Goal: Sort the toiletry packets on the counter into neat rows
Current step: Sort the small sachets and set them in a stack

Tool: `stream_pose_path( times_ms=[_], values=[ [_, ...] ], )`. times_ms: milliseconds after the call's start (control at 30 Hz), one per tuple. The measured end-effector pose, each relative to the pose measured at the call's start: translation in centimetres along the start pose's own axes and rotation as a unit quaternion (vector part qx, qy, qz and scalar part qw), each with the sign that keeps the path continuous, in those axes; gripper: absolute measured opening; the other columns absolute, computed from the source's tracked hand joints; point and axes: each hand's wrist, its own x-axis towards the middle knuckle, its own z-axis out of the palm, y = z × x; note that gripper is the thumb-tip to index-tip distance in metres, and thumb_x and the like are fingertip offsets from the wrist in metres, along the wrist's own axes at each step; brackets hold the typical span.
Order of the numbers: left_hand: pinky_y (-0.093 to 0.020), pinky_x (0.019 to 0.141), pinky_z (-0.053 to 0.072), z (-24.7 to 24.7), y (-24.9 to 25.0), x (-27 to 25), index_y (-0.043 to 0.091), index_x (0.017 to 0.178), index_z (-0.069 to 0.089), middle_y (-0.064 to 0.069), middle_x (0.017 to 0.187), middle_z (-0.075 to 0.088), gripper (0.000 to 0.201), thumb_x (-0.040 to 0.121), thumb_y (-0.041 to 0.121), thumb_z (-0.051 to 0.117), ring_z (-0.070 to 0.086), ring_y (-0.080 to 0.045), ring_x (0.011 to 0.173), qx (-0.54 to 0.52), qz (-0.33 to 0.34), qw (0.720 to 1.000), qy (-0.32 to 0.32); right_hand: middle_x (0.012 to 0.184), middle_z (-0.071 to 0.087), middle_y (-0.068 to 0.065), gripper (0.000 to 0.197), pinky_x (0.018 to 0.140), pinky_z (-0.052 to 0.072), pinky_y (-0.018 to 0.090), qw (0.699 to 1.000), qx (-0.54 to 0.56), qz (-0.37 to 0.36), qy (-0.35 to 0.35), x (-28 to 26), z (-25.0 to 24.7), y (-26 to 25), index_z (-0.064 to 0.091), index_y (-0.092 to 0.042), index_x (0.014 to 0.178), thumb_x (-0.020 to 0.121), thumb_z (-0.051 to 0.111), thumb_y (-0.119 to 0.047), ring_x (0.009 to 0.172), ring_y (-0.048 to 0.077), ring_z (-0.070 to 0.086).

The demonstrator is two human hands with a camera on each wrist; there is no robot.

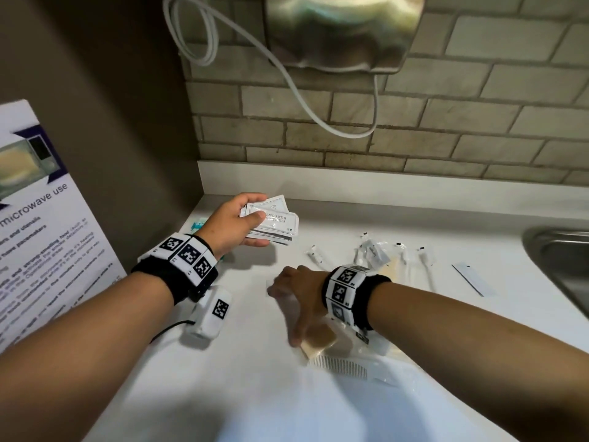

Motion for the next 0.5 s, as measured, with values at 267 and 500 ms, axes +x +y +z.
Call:
stream_pose_path(
  times_ms=[267, 500],
  values=[
    [-0.034, 0.065, 0.062, 3.3, 0.2, -0.6, 0.017, 0.129, 0.054, -0.016, 0.127, 0.060, 0.035, 0.098, 0.003, 0.050, 0.066, -0.031, 0.105, -0.006, -0.009, 1.000, -0.023, 0.121, 0.054, 0.003, 0.048, 0.096, 0.047, 0.040, 0.995, -0.074, 0.063, 0.019, -2.9, 0.3, 4.9, 0.054, -0.023, 0.119, 0.075, 0.072, -0.027, 0.115, 0.029, 0.051],
    [-0.033, 0.067, 0.062, 4.1, -0.9, -1.2, 0.019, 0.133, 0.051, -0.014, 0.123, 0.064, 0.039, 0.098, 0.002, 0.049, 0.070, -0.028, 0.097, 0.022, -0.033, 0.997, -0.065, 0.138, 0.046, 0.009, 0.098, 0.100, 0.044, 0.035, 0.950, 0.173, 0.142, 0.215, -2.5, -4.1, 5.8, 0.035, -0.011, 0.138, 0.061, 0.087, -0.043, 0.123, 0.027, 0.051]
  ],
)
